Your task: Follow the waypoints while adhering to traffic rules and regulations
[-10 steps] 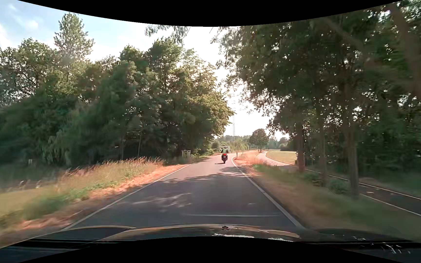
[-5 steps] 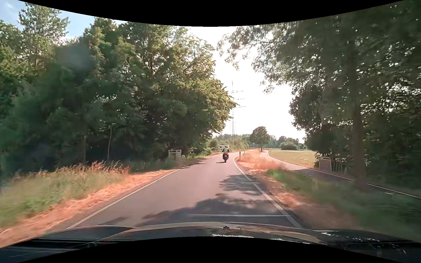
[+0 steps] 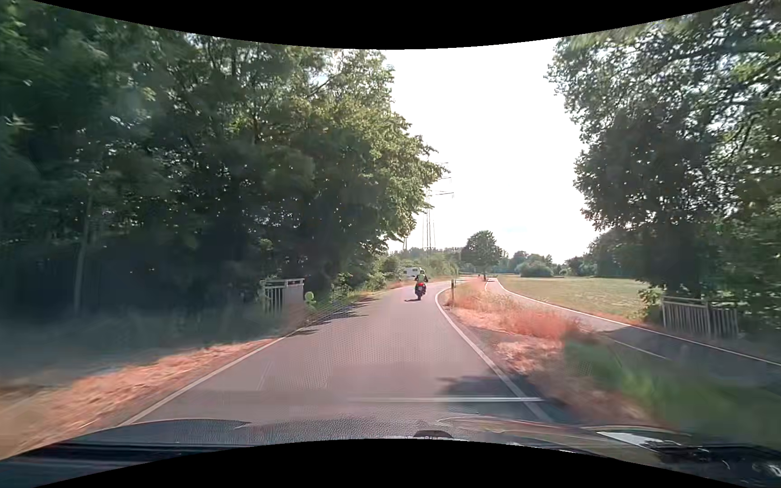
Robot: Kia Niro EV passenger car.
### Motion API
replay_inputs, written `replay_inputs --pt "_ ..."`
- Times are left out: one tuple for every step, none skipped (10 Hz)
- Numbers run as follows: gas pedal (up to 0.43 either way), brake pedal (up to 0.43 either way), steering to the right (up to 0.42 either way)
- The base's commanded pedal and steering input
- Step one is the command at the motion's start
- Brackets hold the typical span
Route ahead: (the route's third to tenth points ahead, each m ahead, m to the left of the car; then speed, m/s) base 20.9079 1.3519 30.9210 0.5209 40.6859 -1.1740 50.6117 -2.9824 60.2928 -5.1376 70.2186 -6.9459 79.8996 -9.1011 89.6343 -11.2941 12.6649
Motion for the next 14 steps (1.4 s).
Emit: replay_inputs --pt "0.157 0.0 0.011" --pt "0.157 0.0 0.011" --pt "0.157 0.0 0.012" --pt "0.157 0.0 0.012" --pt "0.169 0.0 0.012" --pt "0.169 0.0 0.011" --pt "0.169 0.0 0.011" --pt "0.169 0.0 0.012" --pt "0.169 0.0 0.011" --pt "0.169 0.0 0.01" --pt "0.177 0.0 0.01" --pt "0.177 0.0 0.01" --pt "0.177 0.0 0.01" --pt "0.177 0.0 0.014"
